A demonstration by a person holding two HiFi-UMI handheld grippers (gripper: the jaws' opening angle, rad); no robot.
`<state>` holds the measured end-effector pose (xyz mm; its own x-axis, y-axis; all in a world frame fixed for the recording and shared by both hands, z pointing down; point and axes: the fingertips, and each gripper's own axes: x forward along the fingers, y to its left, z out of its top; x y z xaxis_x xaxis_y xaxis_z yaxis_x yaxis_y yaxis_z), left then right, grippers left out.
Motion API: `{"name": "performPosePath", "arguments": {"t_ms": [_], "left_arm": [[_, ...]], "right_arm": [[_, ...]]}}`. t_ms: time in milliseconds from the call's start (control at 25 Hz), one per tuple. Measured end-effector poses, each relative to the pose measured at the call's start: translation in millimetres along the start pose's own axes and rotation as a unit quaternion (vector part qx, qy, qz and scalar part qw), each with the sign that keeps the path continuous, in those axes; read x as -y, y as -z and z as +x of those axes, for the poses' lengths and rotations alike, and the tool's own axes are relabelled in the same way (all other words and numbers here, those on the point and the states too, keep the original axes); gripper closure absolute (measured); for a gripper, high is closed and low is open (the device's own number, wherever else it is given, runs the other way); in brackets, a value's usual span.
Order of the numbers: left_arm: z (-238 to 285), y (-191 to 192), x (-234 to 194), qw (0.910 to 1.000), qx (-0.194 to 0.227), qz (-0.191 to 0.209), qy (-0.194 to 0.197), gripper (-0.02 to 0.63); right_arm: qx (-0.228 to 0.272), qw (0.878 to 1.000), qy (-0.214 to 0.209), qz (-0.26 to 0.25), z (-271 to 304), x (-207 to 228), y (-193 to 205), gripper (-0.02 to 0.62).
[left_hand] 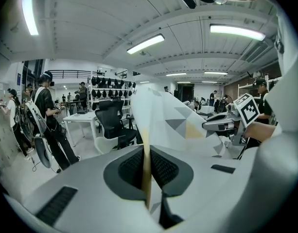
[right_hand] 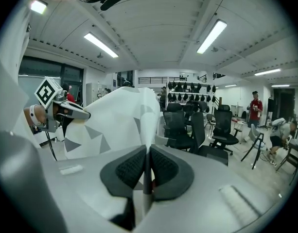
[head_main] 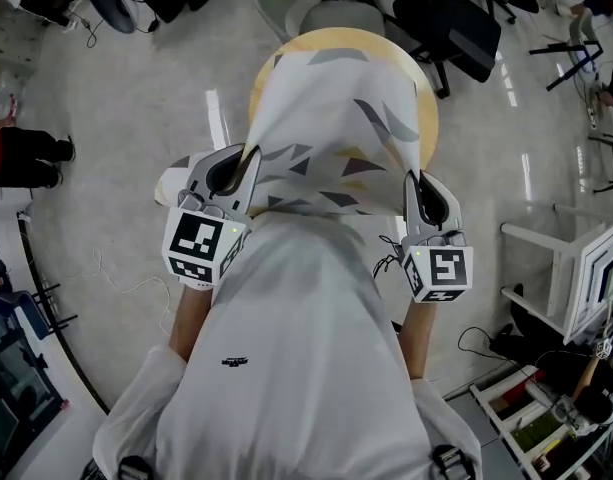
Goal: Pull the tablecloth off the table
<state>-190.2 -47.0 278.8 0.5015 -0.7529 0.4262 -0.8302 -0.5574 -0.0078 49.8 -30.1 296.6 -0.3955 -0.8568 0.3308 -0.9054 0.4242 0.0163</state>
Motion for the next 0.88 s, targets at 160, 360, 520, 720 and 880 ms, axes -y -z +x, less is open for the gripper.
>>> {"name": "performPosePath", "arguments": {"t_ms": [160,360,520,720,880], "left_arm": [[1.1,0.6,1.4,1.0,-0.001,0.001,0.004,0.592],[2.7,-4.6,0.8,1.0,0.003,0.002,0.009,0.592],[5.0,-8.4,2.8,0.9999,0.007,0.002,0.011,0.592],[2.6,-14.0,1.8,0.9998,0.014,0.003,0.015,0.592],[1.6,-16.2,-1.7,0.9997,0.017,0.004,0.014,0.592]], "right_arm": [[0.002,1.0,0.006,0.008,-2.7,-0.1,2.4,0.56],[0.005,1.0,0.012,0.005,-6.6,2.3,-2.8,0.56],[0.008,1.0,0.023,0.006,-10.7,9.2,-6.6,0.56],[0.013,0.999,0.03,0.001,-15.1,9.1,-14.9,0.56],[0.015,0.999,0.031,-0.006,-15.3,7.4,-19.6,0.56]]}}
